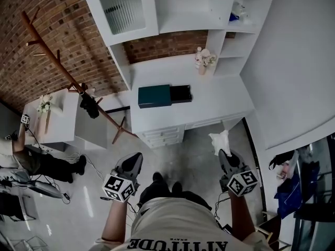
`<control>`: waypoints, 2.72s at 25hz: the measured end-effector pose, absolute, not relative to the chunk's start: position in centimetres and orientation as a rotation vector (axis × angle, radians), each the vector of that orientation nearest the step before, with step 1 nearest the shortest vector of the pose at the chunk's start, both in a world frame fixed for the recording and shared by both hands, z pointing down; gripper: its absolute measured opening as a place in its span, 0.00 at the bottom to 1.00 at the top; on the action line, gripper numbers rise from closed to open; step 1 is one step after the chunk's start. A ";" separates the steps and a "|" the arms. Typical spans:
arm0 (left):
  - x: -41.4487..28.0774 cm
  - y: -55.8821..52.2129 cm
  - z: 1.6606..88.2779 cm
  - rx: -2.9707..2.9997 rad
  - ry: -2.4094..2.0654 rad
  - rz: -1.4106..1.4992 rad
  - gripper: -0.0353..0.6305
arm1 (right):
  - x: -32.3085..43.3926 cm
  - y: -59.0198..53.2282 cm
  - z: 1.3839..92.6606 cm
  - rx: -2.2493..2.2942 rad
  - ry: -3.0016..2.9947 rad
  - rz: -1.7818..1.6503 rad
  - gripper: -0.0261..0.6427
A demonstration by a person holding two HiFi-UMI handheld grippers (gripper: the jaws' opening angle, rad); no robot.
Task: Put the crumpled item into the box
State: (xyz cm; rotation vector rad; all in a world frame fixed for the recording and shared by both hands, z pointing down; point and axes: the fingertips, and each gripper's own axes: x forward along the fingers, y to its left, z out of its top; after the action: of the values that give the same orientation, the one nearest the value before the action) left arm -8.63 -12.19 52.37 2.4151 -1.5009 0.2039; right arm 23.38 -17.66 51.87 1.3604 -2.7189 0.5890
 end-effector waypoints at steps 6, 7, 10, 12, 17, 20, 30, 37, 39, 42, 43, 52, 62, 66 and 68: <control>-8.8 -15.1 52.5 2.410 -1.490 0.184 0.09 | 23.1 -19.6 52.0 1.374 -2.695 0.612 0.14; -9.0 -15.7 52.6 2.408 -1.487 0.179 0.09 | 23.0 -19.9 52.2 1.379 -2.689 0.617 0.14; -9.4 -17.9 53.0 2.415 -1.466 0.170 0.09 | 22.6 -21.3 52.5 1.397 -2.673 0.628 0.14; -9.8 -19.5 53.2 2.422 -1.447 0.167 0.09 | 22.1 -22.4 52.8 1.410 -2.659 0.635 0.14; -11.4 -23.9 53.9 2.430 -1.398 0.163 0.09 | 20.4 -25.8 53.3 1.438 -2.628 0.678 0.14; -12.4 -26.6 54.4 2.439 -1.358 0.170 0.09 | 19.4 -28.1 53.9 1.461 -2.608 0.686 0.14; -16.4 -34.9 56.3 2.498 -1.238 0.231 0.09 | 14.6 -34.8 55.2 1.466 -2.548 0.754 0.14; -17.6 -38.3 57.2 2.513 -1.155 0.213 0.09 | 11.6 -38.2 55.3 1.448 -2.532 0.760 0.14; -17.8 -39.1 57.3 2.510 -1.152 0.207 0.09 | 11.0 -39.1 55.4 1.437 -2.530 0.759 0.14; -18.2 -40.0 57.1 2.503 -1.160 0.198 0.09 | 10.3 -40.5 55.4 1.414 -2.526 0.751 0.14; -18.2 -40.3 57.0 2.498 -1.165 0.195 0.09 | 10.2 -40.9 55.3 1.405 -2.525 0.750 0.14; -17.6 -42.2 57.3 2.426 -1.236 0.184 0.09 | 9.2 -46.1 56.6 1.248 -2.560 0.803 0.14; -13.7 -44.3 57.9 2.234 -1.451 0.153 0.09 | 10.4 -53.7 61.1 0.871 -2.565 0.846 0.14; -11.9 -45.1 58.6 2.165 -1.519 0.156 0.09 | 10.0 -56.5 64.2 0.691 -2.542 0.869 0.14; -11.1 -45.3 58.9 2.138 -1.552 0.168 0.09 | 9.6 -57.6 66.2 0.593 -2.519 0.870 0.14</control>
State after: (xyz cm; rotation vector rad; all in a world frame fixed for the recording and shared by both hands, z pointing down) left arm -11.09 -45.29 58.90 2.1381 -1.5518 0.1678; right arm 9.57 -57.63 66.18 0.5930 -2.5187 0.8702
